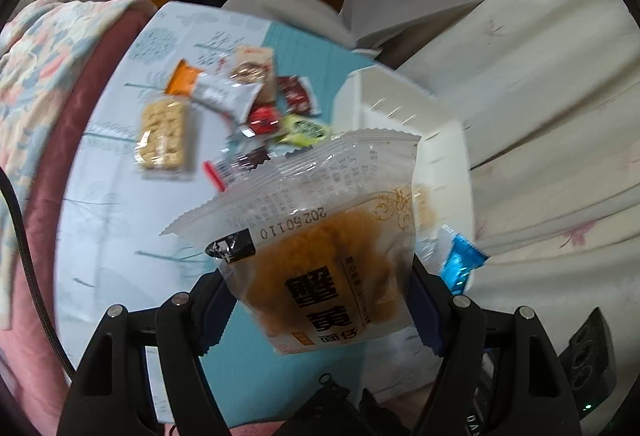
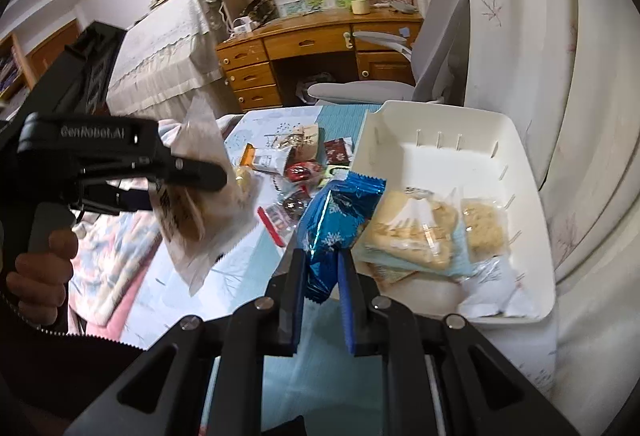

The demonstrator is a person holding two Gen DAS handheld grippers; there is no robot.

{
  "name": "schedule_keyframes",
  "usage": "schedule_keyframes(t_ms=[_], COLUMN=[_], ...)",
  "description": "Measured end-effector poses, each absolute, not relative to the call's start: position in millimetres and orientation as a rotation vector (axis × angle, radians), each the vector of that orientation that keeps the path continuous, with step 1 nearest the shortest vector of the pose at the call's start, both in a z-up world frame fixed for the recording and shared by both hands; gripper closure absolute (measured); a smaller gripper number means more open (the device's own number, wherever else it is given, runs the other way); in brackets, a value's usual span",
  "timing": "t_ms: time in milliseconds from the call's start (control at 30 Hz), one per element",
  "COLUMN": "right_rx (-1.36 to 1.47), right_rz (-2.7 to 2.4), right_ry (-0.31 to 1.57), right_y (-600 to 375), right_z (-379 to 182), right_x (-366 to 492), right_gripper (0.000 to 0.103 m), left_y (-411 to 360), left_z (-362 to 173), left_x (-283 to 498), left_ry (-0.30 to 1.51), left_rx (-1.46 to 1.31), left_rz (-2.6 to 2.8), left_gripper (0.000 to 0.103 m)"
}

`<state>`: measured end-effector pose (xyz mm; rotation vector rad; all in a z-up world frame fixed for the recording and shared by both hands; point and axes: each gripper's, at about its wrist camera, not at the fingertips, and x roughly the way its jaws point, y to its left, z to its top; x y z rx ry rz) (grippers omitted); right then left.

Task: Organize snacks
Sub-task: 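Carry the orange-yellow bag with left tool while right tool carries the blue snack to the tray, then release the orange-yellow bag with left tool while right tool drops the blue snack in tray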

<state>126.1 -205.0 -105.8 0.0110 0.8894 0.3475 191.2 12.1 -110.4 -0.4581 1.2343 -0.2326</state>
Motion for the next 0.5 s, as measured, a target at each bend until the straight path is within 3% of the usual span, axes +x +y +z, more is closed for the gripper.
schedule_keyframes(t_ms=[500], right_rx=[-0.001], right_rz=[0.353], right_ry=[0.908], right_y=[-280], right_z=[-120], right_x=[141], right_gripper=[0.087], left_y=[-85], left_z=[-113], left_x=[202], left_ry=[1.122], left_rx=[-0.399], left_rz=[-0.302], left_gripper=[0.028])
